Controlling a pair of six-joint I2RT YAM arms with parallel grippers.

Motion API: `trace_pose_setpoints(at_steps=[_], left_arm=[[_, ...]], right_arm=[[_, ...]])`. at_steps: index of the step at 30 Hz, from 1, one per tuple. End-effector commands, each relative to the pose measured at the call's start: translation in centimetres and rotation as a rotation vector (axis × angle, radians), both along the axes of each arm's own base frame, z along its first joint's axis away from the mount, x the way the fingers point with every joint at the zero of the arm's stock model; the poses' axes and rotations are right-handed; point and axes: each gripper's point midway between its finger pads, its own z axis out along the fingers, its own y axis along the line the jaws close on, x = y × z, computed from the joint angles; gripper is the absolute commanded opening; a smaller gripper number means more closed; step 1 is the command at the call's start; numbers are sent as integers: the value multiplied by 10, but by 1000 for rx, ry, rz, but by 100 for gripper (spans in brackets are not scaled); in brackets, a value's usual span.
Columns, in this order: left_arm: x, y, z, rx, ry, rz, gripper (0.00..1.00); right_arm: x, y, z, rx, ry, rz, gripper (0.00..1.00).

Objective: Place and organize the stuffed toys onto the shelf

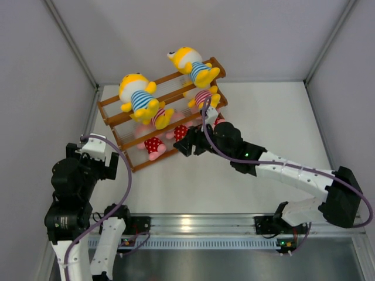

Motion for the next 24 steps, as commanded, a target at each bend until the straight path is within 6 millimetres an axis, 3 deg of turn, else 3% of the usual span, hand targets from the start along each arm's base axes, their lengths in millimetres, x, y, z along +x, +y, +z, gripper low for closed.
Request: trace_pose_setpoints(at_steps=[1, 3, 5, 6, 8, 10, 12, 18, 24], left_arm=[[4, -4, 14, -15, -35, -15, 96], [3, -4, 16, -9, -43, -21, 96], [2, -4, 15, -1, -43, -22, 96], [2, -3, 12, 1, -38, -18, 96], [1, -1, 10, 7, -36, -9, 96], [0, 1, 11, 18, -40, -6, 96], [-1, 1, 13, 24, -46, -4, 96], [-1, -3, 15, 18, -51, -27, 97], [0, -4, 2, 19, -22, -34, 97]], right_arm=[[20, 18, 40, 210, -70, -88, 65], [38, 19, 48, 263, -86, -175, 62], [57, 23, 38, 244, -73, -255, 60], [63, 26, 46, 259, -75, -277, 58], [80, 28, 32, 243, -55, -355, 54], [93, 31, 18, 258, -5, -417, 42], [105, 31, 6, 288, 50, -473, 39], [127, 35, 12, 369, 16, -511, 47], [141, 36, 17, 422, -9, -531, 56]])
